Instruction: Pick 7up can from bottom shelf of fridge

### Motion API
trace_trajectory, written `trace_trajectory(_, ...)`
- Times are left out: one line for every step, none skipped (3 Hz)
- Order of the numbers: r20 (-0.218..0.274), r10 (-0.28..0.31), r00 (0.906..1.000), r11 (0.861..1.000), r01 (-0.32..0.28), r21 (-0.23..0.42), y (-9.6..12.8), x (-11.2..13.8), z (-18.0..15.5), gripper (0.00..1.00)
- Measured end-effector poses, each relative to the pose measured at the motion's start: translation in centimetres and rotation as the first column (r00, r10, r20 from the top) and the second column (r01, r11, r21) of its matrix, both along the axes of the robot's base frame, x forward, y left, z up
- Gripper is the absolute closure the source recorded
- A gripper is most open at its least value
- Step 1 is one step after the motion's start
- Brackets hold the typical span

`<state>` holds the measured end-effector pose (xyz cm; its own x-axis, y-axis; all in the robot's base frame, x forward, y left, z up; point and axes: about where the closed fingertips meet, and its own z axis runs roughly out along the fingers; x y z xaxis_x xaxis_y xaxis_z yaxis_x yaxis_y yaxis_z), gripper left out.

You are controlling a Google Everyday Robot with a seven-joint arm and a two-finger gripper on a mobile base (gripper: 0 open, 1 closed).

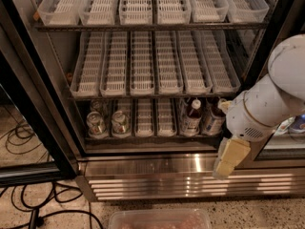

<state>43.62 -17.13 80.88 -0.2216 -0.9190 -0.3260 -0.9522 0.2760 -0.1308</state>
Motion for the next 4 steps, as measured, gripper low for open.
trace_trajectory(0.0,0.0,1.0,1.0,0.0,0.0,0.0,0.0,0.0,0.0)
trace_trajectory(-0.008,-0.002,1.0,1.0,0.002,0.027,0.4,0.1,-0.9,0.0)
trace_trajectory(-0.02,-0.026,0.9995,0.996,0.028,0.084,2.0,0.3,-4.5,0.0)
trace_trajectory(0.042,-0.041,0.9982,0.989,0.035,0.144,4.1,2.5,-7.6,0.0)
